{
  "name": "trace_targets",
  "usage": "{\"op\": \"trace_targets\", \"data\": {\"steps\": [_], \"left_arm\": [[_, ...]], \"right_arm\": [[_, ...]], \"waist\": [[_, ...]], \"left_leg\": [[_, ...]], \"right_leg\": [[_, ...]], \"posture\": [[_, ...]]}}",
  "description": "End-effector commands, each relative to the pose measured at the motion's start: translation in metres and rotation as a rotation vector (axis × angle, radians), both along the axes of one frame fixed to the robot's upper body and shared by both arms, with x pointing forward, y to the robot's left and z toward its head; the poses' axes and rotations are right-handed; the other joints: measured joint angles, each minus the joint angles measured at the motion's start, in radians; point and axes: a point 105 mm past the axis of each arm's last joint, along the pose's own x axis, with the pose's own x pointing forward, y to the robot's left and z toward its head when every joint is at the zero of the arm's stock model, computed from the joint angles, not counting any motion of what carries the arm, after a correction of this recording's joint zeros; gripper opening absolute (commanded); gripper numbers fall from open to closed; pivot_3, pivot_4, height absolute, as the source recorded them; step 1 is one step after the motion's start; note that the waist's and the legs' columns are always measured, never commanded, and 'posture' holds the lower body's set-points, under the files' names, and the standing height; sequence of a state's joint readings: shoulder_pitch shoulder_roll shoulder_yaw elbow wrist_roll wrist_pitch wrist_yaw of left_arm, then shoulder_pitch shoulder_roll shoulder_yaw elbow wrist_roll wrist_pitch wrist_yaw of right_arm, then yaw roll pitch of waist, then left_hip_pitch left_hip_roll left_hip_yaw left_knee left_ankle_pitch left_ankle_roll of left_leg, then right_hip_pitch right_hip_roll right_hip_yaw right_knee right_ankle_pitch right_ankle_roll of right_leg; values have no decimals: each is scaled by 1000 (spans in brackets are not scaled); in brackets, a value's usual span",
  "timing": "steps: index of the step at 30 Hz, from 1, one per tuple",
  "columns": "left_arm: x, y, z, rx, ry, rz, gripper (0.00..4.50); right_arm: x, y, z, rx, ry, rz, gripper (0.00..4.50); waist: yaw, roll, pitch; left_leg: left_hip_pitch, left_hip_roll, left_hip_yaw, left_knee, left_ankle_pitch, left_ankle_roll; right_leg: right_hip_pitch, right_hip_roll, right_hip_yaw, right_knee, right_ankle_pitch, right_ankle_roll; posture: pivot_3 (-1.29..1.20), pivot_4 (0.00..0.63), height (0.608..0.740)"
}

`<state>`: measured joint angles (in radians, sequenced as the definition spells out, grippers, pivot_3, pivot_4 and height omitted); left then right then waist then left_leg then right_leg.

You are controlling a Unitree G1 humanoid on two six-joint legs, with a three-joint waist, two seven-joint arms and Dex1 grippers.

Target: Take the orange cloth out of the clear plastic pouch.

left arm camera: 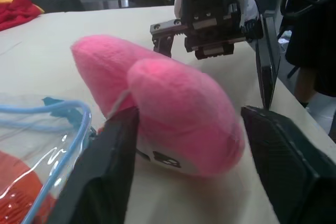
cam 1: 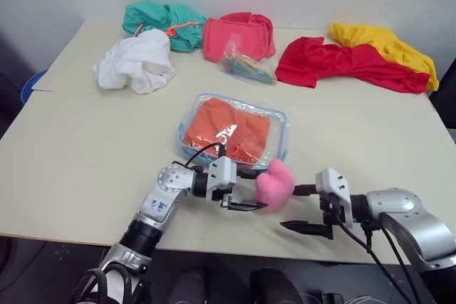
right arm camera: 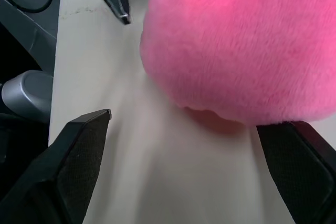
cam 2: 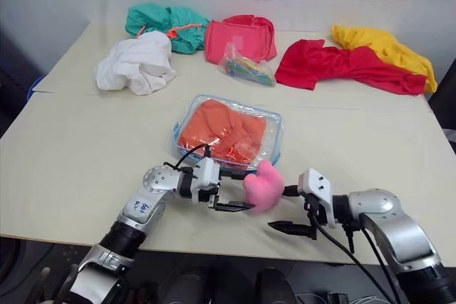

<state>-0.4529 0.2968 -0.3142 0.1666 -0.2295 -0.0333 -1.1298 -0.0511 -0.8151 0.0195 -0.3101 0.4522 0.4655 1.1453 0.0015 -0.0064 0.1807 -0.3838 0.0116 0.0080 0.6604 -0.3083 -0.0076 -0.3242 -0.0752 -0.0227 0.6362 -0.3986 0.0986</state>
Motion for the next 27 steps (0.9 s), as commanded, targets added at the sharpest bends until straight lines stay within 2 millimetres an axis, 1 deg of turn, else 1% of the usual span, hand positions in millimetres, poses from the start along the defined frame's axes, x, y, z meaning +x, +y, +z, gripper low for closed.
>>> {"op": "trace_targets", "data": {"steps": [1,2,4,6,8,10,12,14,17,19,22,24,25,26,27], "left_arm": [[1,1,-5,21,-2,7,2137],[2,1,-7,27,-5,21,1727],[4,2,-9,27,-3,38,1163],[3,2,-10,21,9,44,551],[1,4,-10,13,18,43,41],[-1,6,-10,12,25,38,41],[-3,9,-10,18,31,34,41],[-4,13,-9,18,41,40,41],[-4,17,-7,24,46,49,41],[-4,19,-7,31,51,55,41],[-4,21,-6,34,58,63,41],[-3,22,-6,39,65,70,0],[-3,22,-6,40,67,72,0],[-3,23,-6,42,68,77,0],[-3,23,-6,41,72,81,0]], "right_arm": [[-12,-11,21,18,-27,-2,4500],[-15,-15,22,16,-24,-7,4500],[-18,-37,27,-7,-54,-54,4500],[-13,-62,33,-52,-143,-111,4500],[-3,-75,40,-141,-316,-101,4500],[12,-82,43,-232,-476,-55,4500],[27,-84,42,-302,-577,-16,4500],[46,-79,39,-375,-684,54,4500],[74,-65,37,-449,-794,151,4500],[93,-51,42,-455,-861,183,4500],[110,-30,48,-451,-934,251,4500],[114,-15,49,-438,-938,328,4136],[115,-12,49,-438,-939,355,3930],[114,-8,47,-428,-929,386,3616],[113,-5,46,-428,-925,413,3186]], "waist": [[1,0,0],[2,0,0],[9,0,0],[16,0,0],[18,0,0],[10,0,0],[0,1,0],[-8,0,0],[-18,1,0],[-20,1,0],[-27,1,0],[-27,1,0],[-26,1,0],[-26,1,0],[-25,1,0]], "left_leg": [[-1,0,0,1,0,0],[-2,0,-1,1,0,0],[-2,-1,-1,2,-1,1],[-2,-1,-1,3,-1,1],[-2,-1,-1,3,-1,2],[-1,-1,0,3,-1,2],[0,-1,1,3,-1,2],[0,0,1,3,-1,1],[1,0,2,3,0,1],[1,1,2,3,0,1],[0,1,1,3,0,1],[-1,1,1,3,0,1],[-1,1,1,4,0,1],[-2,1,1,4,0,1],[-2,1,0,4,0,1]], "right_leg": [[0,0,0,0,0,0],[0,0,-1,0,0,0],[0,0,-1,0,1,1],[1,0,-1,-1,1,1],[1,0,0,-1,1,2],[1,0,1,-4,1,2],[1,0,1,-3,1,2],[1,1,1,-3,1,2],[0,1,2,-2,1,2],[0,1,2,-1,1,2],[0,1,2,2,1,2],[-1,1,1,2,1,2],[-1,1,1,2,1,2],[-1,0,0,1,1,2],[-1,0,0,1,1,2]], "posture": [[0,150,740],[0,150,740],[0,150,740],[0,150,740],[0,150,740],[0,150,740],[0,150,740],[0,150,740],[0,150,740],[0,150,740],[0,150,740],[0,150,740],[0,150,740],[0,150,740],[0,150,740]]}}
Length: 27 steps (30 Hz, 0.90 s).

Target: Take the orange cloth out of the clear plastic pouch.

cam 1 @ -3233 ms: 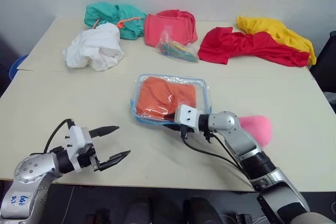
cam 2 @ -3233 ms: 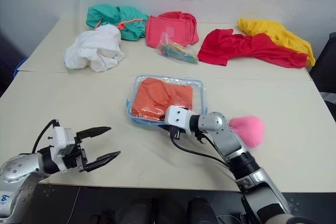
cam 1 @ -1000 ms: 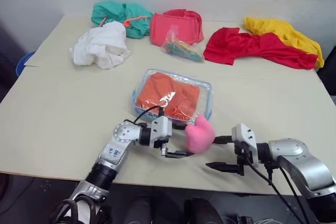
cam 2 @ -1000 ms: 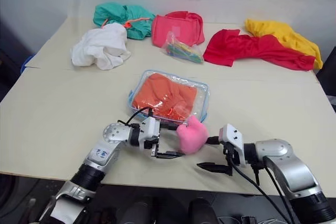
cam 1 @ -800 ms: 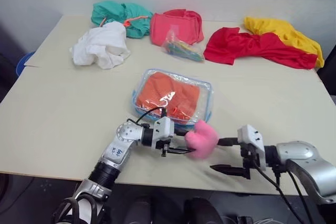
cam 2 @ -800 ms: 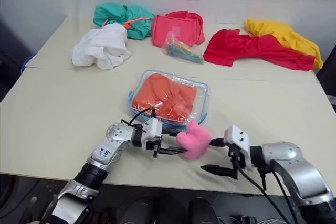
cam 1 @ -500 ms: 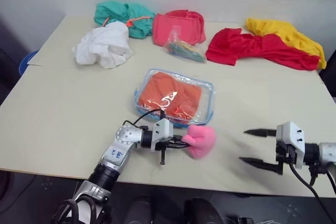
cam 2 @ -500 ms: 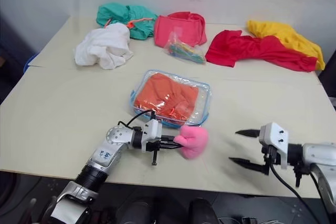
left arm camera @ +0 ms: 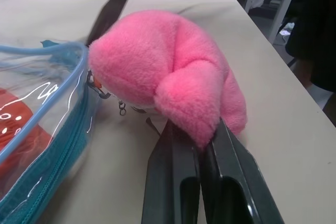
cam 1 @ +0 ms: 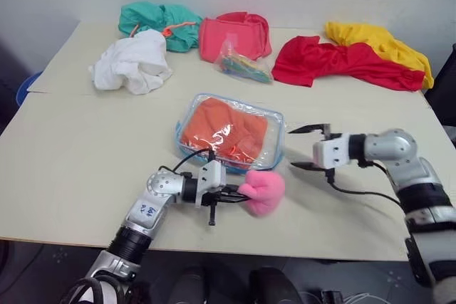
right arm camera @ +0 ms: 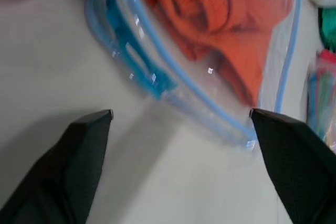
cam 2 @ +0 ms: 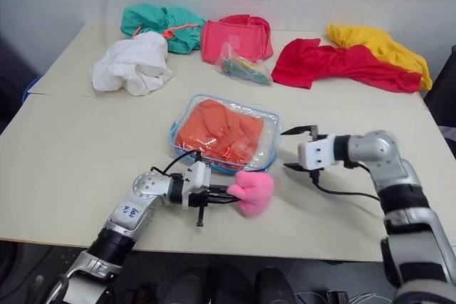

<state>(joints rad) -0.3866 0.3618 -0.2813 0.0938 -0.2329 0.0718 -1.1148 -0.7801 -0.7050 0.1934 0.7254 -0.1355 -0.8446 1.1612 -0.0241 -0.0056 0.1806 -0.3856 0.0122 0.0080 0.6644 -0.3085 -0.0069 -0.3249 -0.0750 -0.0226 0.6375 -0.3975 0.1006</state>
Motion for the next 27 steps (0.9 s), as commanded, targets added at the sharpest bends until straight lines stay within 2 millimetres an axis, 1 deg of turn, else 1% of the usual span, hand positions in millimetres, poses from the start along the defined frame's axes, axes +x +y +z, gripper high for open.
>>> {"op": "trace_targets", "data": {"steps": [1,4,5,9,13,17,19,23,27], "left_arm": [[-1,1,5,-12,-6,8,0],[0,2,5,-17,-1,21,0],[0,2,5,-17,0,22,0],[2,3,8,-24,-1,47,0],[5,15,12,-32,6,87,0],[7,35,12,-10,12,136,0],[9,49,11,3,21,173,0],[10,70,10,21,25,219,0],[14,93,11,22,35,290,0]], "right_arm": [[-4,5,-4,-28,16,69,2907],[-9,11,-11,-37,64,123,1781],[-10,12,-12,-36,78,132,1476],[-12,11,-14,-18,79,134,62],[-11,2,-12,-13,54,111,24],[-9,-9,-8,-5,39,70,24],[-11,-14,-8,5,40,55,24],[-20,-29,-10,4,48,35,24],[-25,-47,-11,-4,51,-18,24]], "waist": [[2,0,0],[1,0,0],[-1,0,0],[-2,0,0],[-2,0,0],[-3,0,0],[-3,0,0],[-1,0,0],[-3,0,0]], "left_leg": [[0,0,0,0,0,0],[-1,0,0,0,0,0],[-1,0,0,0,0,0],[0,0,0,0,0,0],[0,0,-1,0,0,0],[0,0,0,0,0,0],[0,0,-1,0,0,0],[0,0,-1,0,0,0],[0,0,-1,0,0,0]], "right_leg": [[0,0,-1,0,0,0],[0,-1,-1,0,0,0],[0,-1,-1,0,0,0],[0,0,-1,1,0,0],[0,0,-1,1,0,0],[0,0,-1,1,0,0],[0,-1,-1,0,0,0],[0,-1,-1,0,0,0],[0,-1,-1,1,0,0]], "posture": [[0,150,740],[0,150,740],[0,150,740],[0,150,740],[0,150,740],[0,150,740],[0,150,740],[0,150,740],[0,150,740]]}}
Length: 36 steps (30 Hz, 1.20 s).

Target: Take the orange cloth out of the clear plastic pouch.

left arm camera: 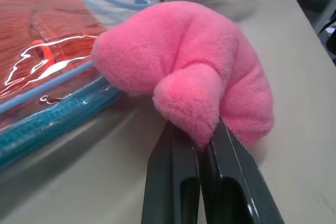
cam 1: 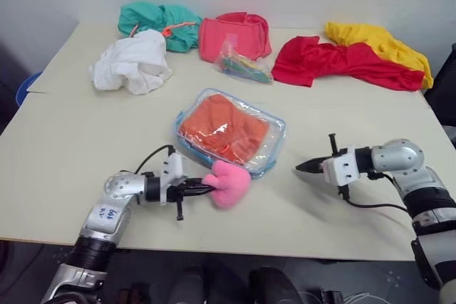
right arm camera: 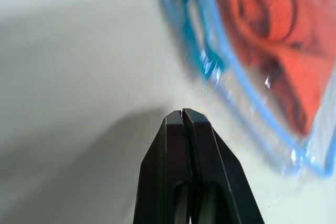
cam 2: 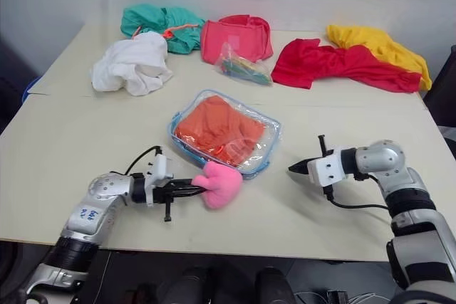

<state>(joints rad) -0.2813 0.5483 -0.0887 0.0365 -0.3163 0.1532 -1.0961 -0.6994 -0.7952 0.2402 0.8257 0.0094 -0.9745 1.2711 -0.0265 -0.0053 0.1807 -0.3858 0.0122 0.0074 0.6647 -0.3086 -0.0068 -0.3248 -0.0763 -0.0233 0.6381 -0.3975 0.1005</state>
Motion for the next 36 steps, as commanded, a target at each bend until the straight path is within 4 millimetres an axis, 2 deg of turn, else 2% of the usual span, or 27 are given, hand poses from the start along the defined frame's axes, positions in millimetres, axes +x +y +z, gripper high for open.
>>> {"op": "trace_targets", "data": {"steps": [1,3,6,12,17,23,30,31,36], "left_arm": [[4,17,6,-12,-13,51,0],[4,19,6,-9,-12,52,0],[2,13,4,-8,-11,26,0],[-2,1,0,-17,3,-18,0],[-4,-3,-2,-22,16,-41,0],[-6,-7,-3,-29,20,-58,0],[-5,-10,-2,-34,18,-62,0],[-5,-11,-2,-35,18,-62,0],[-2,-10,-1,-34,16,-52,0]], "right_arm": [[-1,-12,19,67,-47,-48,24],[-5,-8,24,151,18,-60,24],[-12,4,20,160,70,-32,572],[-10,49,22,152,-2,17,2446],[6,72,26,139,-41,-15,2446],[17,84,12,88,6,-45,2446],[14,87,6,77,27,-33,149],[14,86,6,77,27,-36,25],[14,74,14,70,-5,-33,25]], "waist": [[-3,0,0],[-5,0,0],[1,0,0],[1,0,0],[3,0,0],[10,0,0],[4,0,0],[4,0,0],[5,0,0]], "left_leg": [[0,0,0,0,0,0],[1,0,0,0,0,0],[0,1,0,0,0,0],[0,0,0,0,0,0],[0,0,0,0,0,0],[0,-1,0,0,0,0],[0,-1,0,0,0,0],[0,-1,0,0,0,0],[0,-1,0,0,0,0]], "right_leg": [[0,0,0,0,0,0],[0,0,1,1,0,0],[0,0,0,1,0,0],[0,0,0,1,0,0],[-1,0,1,1,0,0],[-1,-1,0,1,0,0],[-1,-1,0,1,0,0],[-1,-1,0,1,0,0],[-1,-1,0,1,0,0]], "posture": [[0,150,740],[0,150,740],[0,150,740],[0,150,740],[0,150,740],[0,150,740],[0,150,740],[0,150,740],[0,150,740]]}}
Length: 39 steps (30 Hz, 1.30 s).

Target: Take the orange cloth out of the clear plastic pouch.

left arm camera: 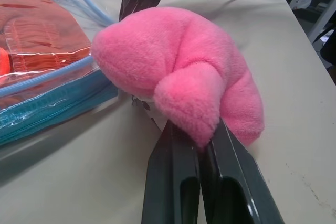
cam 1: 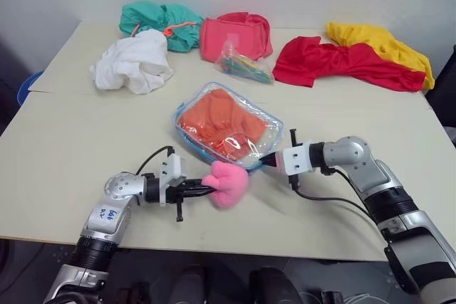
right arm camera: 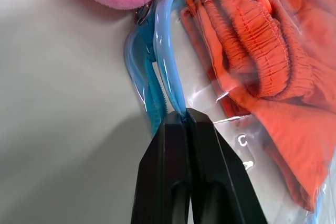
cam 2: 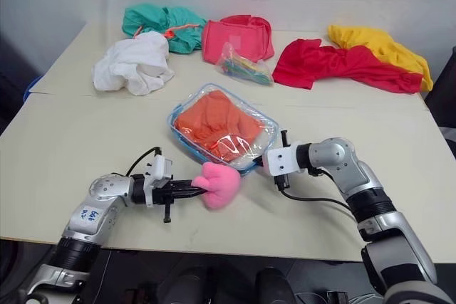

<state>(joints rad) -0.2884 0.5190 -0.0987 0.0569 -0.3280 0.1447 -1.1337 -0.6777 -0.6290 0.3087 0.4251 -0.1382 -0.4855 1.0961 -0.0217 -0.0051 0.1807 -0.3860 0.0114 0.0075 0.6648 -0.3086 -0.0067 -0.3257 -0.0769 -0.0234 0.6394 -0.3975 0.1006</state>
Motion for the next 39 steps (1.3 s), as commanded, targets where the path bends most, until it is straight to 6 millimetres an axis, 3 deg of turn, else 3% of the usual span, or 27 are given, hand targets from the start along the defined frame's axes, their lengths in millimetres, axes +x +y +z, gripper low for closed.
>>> {"op": "trace_targets", "data": {"steps": [1,7,12,20,27,35,39], "left_arm": [[4,0,2,-2,-3,11,0],[27,30,14,13,-17,117,0],[38,51,19,36,-21,165,0],[68,82,43,-94,10,360,0],[90,103,64,-210,8,557,0],[92,115,61,-201,-1,684,0],[83,112,53,-185,25,665,0]], "right_arm": [[-2,-16,12,-5,-38,6,25],[-12,-53,24,-73,-45,37,25],[-24,-71,27,-97,-34,84,25],[-52,-86,24,-91,30,215,25],[-60,-95,22,-76,34,234,25],[-62,-91,22,-50,18,243,25],[-58,-90,19,1,27,193,25]], "waist": [[1,0,0],[-2,0,0],[-7,0,0],[-5,-1,0],[-4,-1,0],[-5,-1,0],[-4,-1,0]], "left_leg": [[0,0,0,0,0,0],[0,0,0,0,0,0],[0,0,0,0,0,0],[0,1,0,0,0,0],[0,1,0,1,0,0],[0,1,0,1,0,0],[0,1,0,1,0,0]], "right_leg": [[0,0,0,0,0,0],[0,0,0,0,0,0],[0,0,-1,0,0,0],[0,0,-2,0,0,0],[0,0,-3,0,0,0],[-1,0,-3,1,0,0],[-1,0,-3,1,0,0]], "posture": [[0,150,740],[0,150,740],[0,150,740],[0,150,740],[0,150,740],[0,150,740],[0,150,740]]}}
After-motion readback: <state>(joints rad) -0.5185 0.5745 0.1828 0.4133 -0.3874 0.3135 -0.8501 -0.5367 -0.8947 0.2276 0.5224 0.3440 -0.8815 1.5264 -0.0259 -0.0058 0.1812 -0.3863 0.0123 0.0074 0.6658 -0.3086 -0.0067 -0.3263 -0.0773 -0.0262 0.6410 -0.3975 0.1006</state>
